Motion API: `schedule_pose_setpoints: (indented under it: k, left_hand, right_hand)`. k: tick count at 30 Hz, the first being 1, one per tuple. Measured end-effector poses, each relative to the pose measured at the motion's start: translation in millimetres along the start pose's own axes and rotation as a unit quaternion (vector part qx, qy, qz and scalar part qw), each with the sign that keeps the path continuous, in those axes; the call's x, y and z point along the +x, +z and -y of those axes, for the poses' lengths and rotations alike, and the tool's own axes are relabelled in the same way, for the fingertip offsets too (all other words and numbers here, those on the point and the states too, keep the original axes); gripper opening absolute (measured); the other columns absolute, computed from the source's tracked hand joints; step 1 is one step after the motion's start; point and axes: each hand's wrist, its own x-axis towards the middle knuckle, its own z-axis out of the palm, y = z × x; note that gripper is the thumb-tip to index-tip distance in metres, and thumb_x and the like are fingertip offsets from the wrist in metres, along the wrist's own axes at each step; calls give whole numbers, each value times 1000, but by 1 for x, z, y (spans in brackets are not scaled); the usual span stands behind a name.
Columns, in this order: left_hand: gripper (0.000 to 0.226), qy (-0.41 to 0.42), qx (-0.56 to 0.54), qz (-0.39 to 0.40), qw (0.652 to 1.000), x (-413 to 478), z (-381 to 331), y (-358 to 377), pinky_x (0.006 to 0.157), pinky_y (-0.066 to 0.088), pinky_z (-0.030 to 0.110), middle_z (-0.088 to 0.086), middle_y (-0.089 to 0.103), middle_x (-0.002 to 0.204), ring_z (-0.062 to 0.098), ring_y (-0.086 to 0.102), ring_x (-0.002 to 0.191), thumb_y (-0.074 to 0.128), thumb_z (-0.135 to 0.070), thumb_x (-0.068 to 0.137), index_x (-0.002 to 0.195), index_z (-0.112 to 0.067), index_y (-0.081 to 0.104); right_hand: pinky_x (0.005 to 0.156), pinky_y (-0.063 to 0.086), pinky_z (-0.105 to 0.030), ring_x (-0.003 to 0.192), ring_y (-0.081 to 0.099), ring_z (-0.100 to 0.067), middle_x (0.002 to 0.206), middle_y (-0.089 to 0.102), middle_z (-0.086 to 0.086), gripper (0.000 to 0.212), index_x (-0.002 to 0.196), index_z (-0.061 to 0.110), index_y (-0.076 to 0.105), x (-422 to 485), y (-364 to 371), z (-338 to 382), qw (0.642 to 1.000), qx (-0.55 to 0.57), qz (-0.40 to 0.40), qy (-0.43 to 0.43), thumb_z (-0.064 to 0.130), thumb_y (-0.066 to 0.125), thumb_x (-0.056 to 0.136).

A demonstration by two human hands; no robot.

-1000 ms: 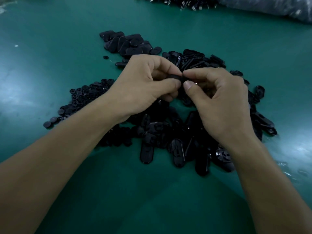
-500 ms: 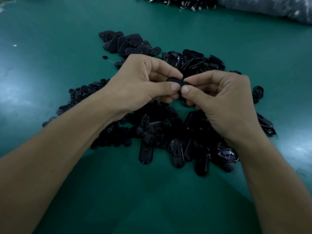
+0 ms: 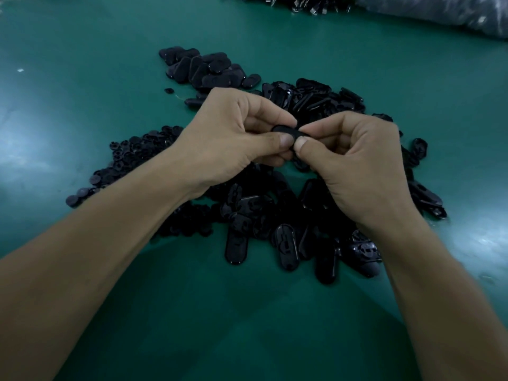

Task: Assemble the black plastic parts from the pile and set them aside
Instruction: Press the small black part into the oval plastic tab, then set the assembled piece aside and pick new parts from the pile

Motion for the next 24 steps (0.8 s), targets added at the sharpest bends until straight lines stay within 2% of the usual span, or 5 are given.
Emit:
schedule_pose_setpoints:
  k: [7,15,20,24]
  left_hand:
    - [13,-3,11,-7,1000,0,0,1,66,59,23,14,76,80,16,74,70,74,2,84,95,-6,72]
    - [11,23,62,-18,998,0,0,0,64,58,20,5,77,76,13,75,68,76,-4,86,93,-10,73]
    - [5,34,95,-33,994,2,5,-1,63,58,23,3,76,75,14,74,70,77,-18,87,90,-17,73]
    - [11,63,161,-46,984,3,4,-7,58,59,25,-1,73,70,15,71,61,79,-31,85,86,-21,74]
  right_hand:
    - [60,52,-17,63,67,-2,71,72,16,17,79,32,69,-1,0,1,1000,-28,-6,-8,17,77,83]
    - [67,57,-21,72,71,-3,74,73,14,16,88,32,72,-2,-1,3,999,-39,-7,-14,17,77,86]
    - [71,55,-17,78,70,0,81,71,17,13,94,29,72,-4,2,4,998,-49,-30,-37,17,74,89]
    - [76,53,-12,85,68,5,89,68,24,15,106,22,74,-6,5,3,993,-87,-39,-65,15,70,93]
